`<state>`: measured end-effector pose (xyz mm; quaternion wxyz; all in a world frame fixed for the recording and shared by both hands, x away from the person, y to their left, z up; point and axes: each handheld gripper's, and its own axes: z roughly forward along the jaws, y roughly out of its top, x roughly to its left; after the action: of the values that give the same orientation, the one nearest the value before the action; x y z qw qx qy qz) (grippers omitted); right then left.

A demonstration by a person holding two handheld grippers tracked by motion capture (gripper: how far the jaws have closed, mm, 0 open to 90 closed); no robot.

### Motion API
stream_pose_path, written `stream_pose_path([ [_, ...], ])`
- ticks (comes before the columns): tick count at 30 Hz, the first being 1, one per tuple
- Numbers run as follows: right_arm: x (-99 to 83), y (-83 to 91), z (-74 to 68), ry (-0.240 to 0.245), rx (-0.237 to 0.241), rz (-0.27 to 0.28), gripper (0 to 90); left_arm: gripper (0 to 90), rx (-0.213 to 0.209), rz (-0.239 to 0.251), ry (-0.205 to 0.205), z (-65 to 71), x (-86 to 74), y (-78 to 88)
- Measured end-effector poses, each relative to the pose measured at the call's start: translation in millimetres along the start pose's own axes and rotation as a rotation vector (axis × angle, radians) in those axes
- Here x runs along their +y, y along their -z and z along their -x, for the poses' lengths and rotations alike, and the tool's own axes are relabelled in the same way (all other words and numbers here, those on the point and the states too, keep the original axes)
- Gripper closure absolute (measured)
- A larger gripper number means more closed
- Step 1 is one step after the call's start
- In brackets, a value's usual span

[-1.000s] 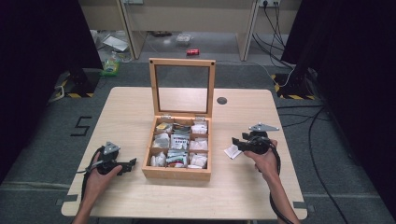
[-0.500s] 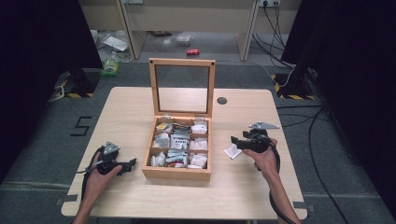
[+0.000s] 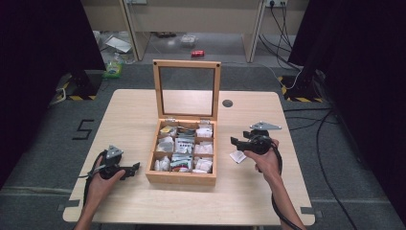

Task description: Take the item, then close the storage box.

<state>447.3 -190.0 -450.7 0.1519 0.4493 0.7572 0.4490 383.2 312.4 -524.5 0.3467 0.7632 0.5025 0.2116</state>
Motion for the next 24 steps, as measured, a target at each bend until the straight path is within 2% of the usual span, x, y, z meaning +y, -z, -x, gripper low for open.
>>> stream_pose_path([
  [9, 3.2, -4.1, -4.6, 0.001, 0.011, 0.005, 33.2, 9.5, 0.000, 0.000, 0.000, 0.0, 0.1, -0.1],
  [15, 0.5, -5.6, -0.1, -0.004, 0.002, -0.003, 33.2, 4.9, 0.001, -0.010, 0.001, 0.7, 3.3, -4.3],
  [24, 8.0, -12.0, 1.0, -0.009, 0.003, 0.003, 33.1, 4.8, 0.000, -0.011, 0.001, 0.8, 3.4, -4.5],
])
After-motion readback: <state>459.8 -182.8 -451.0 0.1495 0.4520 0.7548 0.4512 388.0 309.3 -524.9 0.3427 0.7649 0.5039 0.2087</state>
